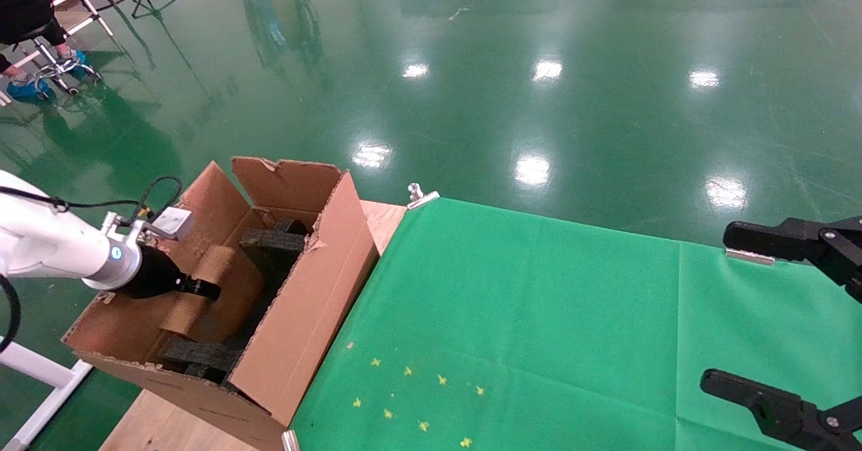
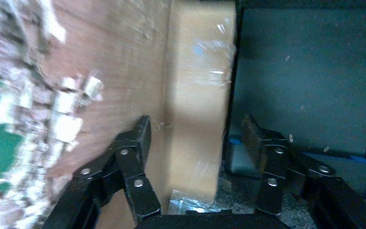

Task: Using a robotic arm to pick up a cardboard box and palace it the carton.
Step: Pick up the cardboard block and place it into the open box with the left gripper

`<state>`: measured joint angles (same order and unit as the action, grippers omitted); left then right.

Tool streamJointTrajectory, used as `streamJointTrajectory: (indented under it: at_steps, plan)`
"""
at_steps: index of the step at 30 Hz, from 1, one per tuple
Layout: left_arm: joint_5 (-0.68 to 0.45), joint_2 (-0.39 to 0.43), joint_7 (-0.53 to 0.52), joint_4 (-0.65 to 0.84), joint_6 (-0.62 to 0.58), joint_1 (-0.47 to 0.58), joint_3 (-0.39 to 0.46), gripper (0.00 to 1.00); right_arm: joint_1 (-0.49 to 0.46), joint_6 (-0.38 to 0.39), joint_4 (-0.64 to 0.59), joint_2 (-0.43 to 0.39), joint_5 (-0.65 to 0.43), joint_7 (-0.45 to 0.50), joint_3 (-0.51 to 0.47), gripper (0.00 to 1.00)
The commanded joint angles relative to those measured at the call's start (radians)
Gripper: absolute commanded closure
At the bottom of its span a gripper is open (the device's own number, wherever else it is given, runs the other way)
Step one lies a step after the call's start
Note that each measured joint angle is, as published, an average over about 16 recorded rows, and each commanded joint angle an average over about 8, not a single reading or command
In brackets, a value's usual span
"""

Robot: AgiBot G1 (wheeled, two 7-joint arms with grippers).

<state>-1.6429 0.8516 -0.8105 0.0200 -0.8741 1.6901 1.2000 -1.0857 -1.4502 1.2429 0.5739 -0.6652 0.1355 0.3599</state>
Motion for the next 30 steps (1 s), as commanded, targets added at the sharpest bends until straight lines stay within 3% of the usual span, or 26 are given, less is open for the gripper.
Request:
streamJointTrajectory:
  at_steps: [1, 15, 22, 30]
  plan:
    - [0.0, -0.002, 0.002, 0.0, -0.002, 0.005, 0.0, 0.0, 0.0, 0.0, 0.0, 0.0, 0.0, 0.0, 0.0, 0.0]
    - [0.091, -0.075, 0.011, -0.069, -0.096, 0.207, -0.063, 0.0, 0.0, 0.0, 0.0, 0.0, 0.0, 0.0, 0.0, 0.0]
    - [0.217, -0.168, -0.026, -0.159, -0.261, 0.321, -0.147, 0.0, 0.0, 0.0, 0.0, 0.0, 0.0, 0.0, 0.0, 0.0]
    - [0.377, -0.263, -0.165, -0.242, -0.463, 0.357, -0.239, 0.0, 0.0, 0.0, 0.0, 0.0, 0.0, 0.0, 0.0, 0.0]
